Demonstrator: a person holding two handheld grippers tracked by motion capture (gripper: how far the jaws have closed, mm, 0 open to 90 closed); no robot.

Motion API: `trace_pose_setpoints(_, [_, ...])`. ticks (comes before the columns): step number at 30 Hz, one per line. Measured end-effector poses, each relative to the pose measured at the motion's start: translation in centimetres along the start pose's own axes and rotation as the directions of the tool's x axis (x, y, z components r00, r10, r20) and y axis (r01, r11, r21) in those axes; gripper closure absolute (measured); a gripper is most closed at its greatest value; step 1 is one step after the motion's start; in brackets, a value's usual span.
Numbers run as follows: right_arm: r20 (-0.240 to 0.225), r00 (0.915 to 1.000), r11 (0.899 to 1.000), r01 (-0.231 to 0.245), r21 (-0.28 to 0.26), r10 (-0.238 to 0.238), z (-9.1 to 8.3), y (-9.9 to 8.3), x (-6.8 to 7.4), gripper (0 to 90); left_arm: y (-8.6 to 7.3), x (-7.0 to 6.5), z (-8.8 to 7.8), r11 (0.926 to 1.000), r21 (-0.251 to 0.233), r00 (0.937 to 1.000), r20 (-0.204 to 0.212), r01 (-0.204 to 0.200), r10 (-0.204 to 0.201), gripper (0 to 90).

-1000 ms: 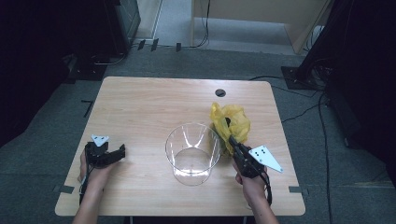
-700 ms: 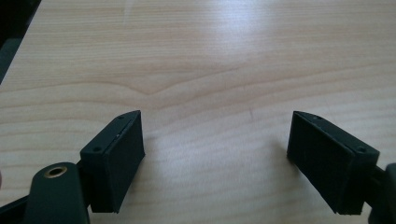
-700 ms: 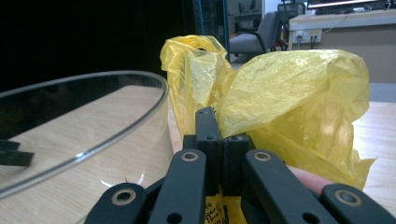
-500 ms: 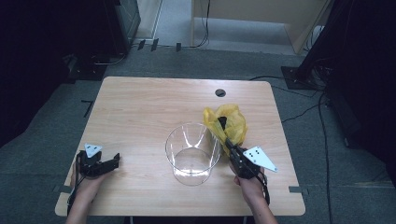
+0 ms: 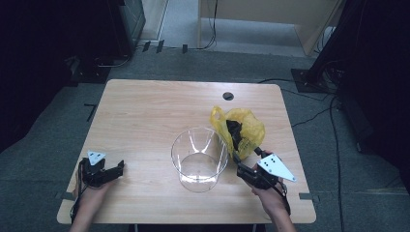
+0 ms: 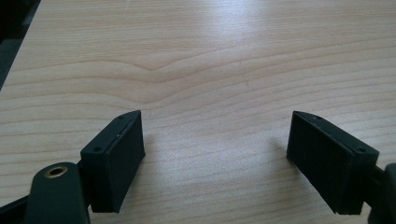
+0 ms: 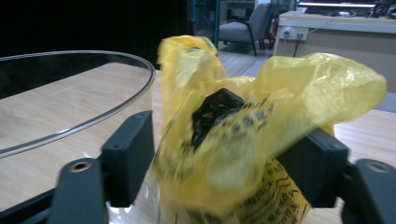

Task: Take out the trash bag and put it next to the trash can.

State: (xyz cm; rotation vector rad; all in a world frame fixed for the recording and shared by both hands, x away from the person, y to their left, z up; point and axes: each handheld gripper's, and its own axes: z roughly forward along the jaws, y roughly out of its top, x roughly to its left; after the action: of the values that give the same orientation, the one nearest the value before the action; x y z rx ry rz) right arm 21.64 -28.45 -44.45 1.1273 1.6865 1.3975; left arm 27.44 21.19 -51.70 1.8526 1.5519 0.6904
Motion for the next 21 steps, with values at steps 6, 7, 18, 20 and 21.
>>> trace_pose_setpoints(6, [-0.035, 0.9991, 0.996, 0.026, 0.082, -0.023, -0.1, -0.1, -1.2, 19.3, 0.0, 0.0, 0.0, 1.0, 0.0, 1.0, -0.002, 0.002, -0.002, 18.3])
trace_pose_setpoints(7, [-0.036, 0.999, 0.996, 0.031, 0.088, -0.028, -0.1, -0.2, -1.2, 18.9, 0.0, 0.0, 0.0, 1.0, 0.0, 1.0, -0.002, 0.002, -0.002, 18.3])
trace_pose_setpoints(18, [0.057, 0.9972, 0.988, 0.04, 0.149, -0.049, -1.0, -1.6, -3.0, 18.2, 0.0, -0.1, 0.0, 1.0, 0.001, 1.0, -0.003, 0.001, -0.001, 18.3])
trace_pose_setpoints(20, [0.086, 0.9958, 0.987, 0.016, 0.16, -0.03, -1.4, -2.2, -3.7, 18.0, 0.0, -0.1, 0.0, 1.0, 0.0, 1.0, -0.002, 0.0, 0.0, 18.3])
trace_pose_setpoints(21, [0.097, 0.995, 0.986, 0.006, 0.164, -0.022, -1.6, -2.5, -4.0, 17.6, 0.0, -0.1, 0.0, 1.0, 0.0, 1.0, -0.002, 0.001, -0.001, 18.3])
